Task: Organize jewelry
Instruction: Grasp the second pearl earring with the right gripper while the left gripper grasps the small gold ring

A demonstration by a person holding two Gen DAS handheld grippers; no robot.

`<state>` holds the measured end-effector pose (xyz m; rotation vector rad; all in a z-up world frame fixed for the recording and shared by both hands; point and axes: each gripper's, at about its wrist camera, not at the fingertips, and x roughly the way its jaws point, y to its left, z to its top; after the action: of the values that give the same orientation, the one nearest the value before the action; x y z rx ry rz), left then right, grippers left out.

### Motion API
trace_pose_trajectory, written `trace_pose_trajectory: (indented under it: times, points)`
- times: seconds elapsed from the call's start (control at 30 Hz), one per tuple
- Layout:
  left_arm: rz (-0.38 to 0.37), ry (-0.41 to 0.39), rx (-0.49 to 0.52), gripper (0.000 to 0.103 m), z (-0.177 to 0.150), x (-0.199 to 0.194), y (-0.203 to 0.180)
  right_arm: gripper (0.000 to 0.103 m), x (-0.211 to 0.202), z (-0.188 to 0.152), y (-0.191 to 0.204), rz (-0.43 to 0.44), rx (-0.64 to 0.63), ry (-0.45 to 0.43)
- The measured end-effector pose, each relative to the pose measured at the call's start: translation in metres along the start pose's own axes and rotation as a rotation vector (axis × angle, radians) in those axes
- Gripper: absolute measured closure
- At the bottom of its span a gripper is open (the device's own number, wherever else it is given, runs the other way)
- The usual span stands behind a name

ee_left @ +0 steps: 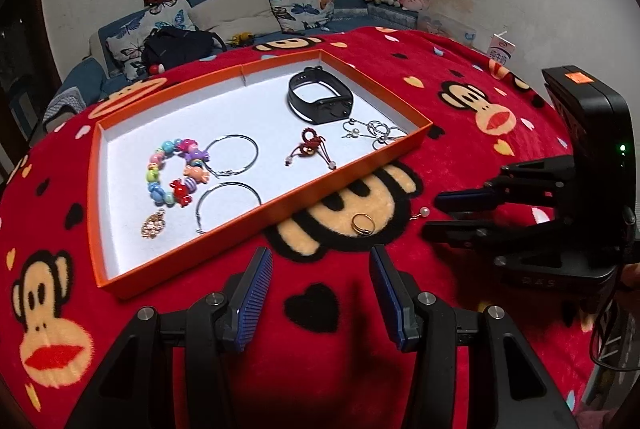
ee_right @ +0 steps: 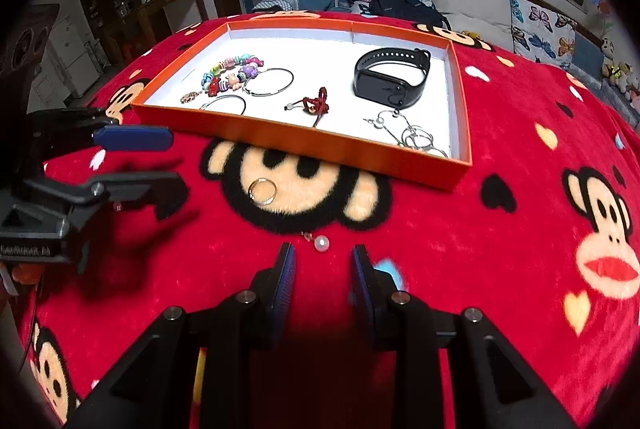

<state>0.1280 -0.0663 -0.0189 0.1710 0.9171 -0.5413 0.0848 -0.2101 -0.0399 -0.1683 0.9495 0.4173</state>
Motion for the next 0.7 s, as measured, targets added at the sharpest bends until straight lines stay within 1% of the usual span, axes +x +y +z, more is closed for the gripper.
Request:
trace_pose_trajectory:
  times: [0.03,0.17,0.27,0.4,0.5,0.7]
  points:
    - [-0.002,0.002,0.002,0.049,0.000,0.002,0.000,0.072,0.000,0.000,0.001,-0.002,-0.005,-0.001]
    - [-0.016,0.007,0.010,0.049,0.000,0.007,-0.003,0.080,0.001,0.000,0.004,-0.023,-0.032,-0.007]
    - [-0.025,0.011,0.019,0.049,0.002,0.011,-0.005,0.082,0.001,-0.001,0.007,-0.027,-0.063,-0.011]
    - [-0.034,0.013,0.029,0.049,0.004,0.017,-0.008,0.090,0.001,-0.001,0.008,-0.030,-0.094,-0.020]
    - [-0.045,0.012,0.035,0.049,0.007,0.021,-0.011,0.090,0.000,-0.003,0.010,-0.028,-0.111,-0.030]
    - [-0.062,0.016,0.069,0.049,0.014,0.033,-0.021,0.091,-0.003,-0.004,0.003,0.009,-0.054,-0.022]
